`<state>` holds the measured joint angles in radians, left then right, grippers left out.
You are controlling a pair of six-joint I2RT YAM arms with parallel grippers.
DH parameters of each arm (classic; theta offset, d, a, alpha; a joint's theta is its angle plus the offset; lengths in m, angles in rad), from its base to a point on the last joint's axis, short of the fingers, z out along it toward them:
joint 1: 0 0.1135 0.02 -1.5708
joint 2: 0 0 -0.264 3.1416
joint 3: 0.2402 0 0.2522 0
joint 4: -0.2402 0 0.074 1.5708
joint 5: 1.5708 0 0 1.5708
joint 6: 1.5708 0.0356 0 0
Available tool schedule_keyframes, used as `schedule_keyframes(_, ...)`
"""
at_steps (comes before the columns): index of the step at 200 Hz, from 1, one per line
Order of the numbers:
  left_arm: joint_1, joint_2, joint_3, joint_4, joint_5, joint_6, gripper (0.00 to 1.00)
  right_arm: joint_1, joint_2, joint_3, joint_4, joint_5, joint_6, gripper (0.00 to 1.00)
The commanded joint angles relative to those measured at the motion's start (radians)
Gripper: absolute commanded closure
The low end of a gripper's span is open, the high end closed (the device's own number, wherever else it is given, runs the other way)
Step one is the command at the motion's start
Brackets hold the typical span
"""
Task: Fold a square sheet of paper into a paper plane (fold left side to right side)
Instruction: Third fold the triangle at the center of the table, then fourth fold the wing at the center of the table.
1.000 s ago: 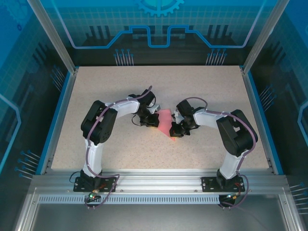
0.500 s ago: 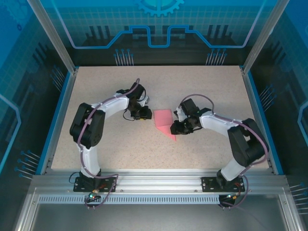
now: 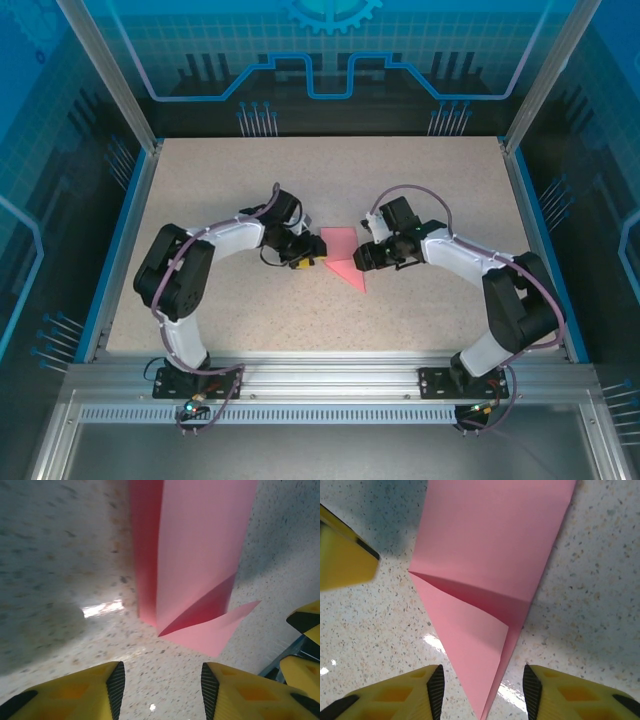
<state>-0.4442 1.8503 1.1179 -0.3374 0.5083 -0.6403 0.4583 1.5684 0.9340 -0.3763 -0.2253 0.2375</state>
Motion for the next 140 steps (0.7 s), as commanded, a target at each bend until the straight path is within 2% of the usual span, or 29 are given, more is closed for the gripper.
schedule_keyframes(1,-0.022,0.046,0.025,0.062,0.056,-0.065,0.53,0.037,-0.058,-0.033,0.027,0.055,-0.03,0.52)
schedule_keyframes(45,-0.039,0.12,0.083,0.06,0.075,-0.07,0.53,0.107,-0.132,-0.139,0.096,0.09,-0.004,0.52)
schedule_keyframes(58,-0.041,0.13,0.098,0.061,0.082,-0.072,0.57,0.136,-0.136,-0.152,0.114,0.099,-0.006,0.52)
schedule_keyframes(96,-0.045,0.107,0.125,0.044,0.082,-0.066,0.69,0.197,-0.082,-0.135,0.129,0.145,-0.013,0.52)
schedule_keyframes(140,-0.044,0.086,0.149,0.025,0.093,-0.077,0.73,0.213,-0.007,-0.102,0.139,0.192,-0.024,0.52)
